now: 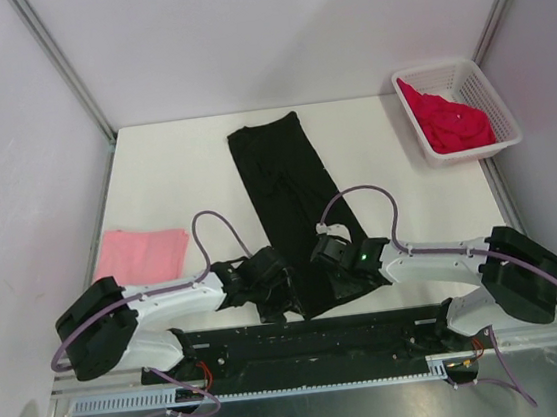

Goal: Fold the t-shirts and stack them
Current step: Grab the bottom of the folded rectangular tshirt with both arms

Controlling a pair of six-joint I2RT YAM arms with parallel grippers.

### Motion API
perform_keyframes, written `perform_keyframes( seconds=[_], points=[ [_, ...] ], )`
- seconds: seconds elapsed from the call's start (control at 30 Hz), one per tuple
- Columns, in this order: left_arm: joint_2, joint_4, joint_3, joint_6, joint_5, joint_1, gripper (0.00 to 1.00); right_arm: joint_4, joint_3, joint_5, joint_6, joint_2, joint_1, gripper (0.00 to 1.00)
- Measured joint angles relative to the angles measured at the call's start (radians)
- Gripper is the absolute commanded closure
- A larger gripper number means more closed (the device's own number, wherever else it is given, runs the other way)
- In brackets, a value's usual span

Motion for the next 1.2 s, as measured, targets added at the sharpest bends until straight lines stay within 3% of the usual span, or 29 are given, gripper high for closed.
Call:
perform_keyframes(
  seconds=[0.1, 0.17, 0.4, 0.67, 1.2],
  points=[
    [0.019, 0.021, 0.006, -0.009, 0.003, -0.011, 0.44, -0.013, 0.0, 0.0, 0.003, -0.02, -0.009, 0.59],
    [0.034, 0.039, 0.007, -0.017, 0.01, -0.019, 0.44, -0.036, 0.0, -0.003, 0.005, -0.076, -0.024, 0.56],
    [0.074, 0.074, 0.026, -0.045, 0.018, -0.045, 0.45, -0.154, -0.001, 0.038, 0.018, -0.316, -0.199, 0.62],
    [0.084, 0.09, 0.032, -0.072, 0.017, -0.061, 0.47, -0.236, -0.075, 0.042, 0.047, -0.407, -0.409, 0.62],
    [0.103, 0.09, 0.032, -0.089, 0.012, -0.07, 0.47, -0.215, -0.243, -0.008, 0.117, -0.454, -0.537, 0.62]
  ],
)
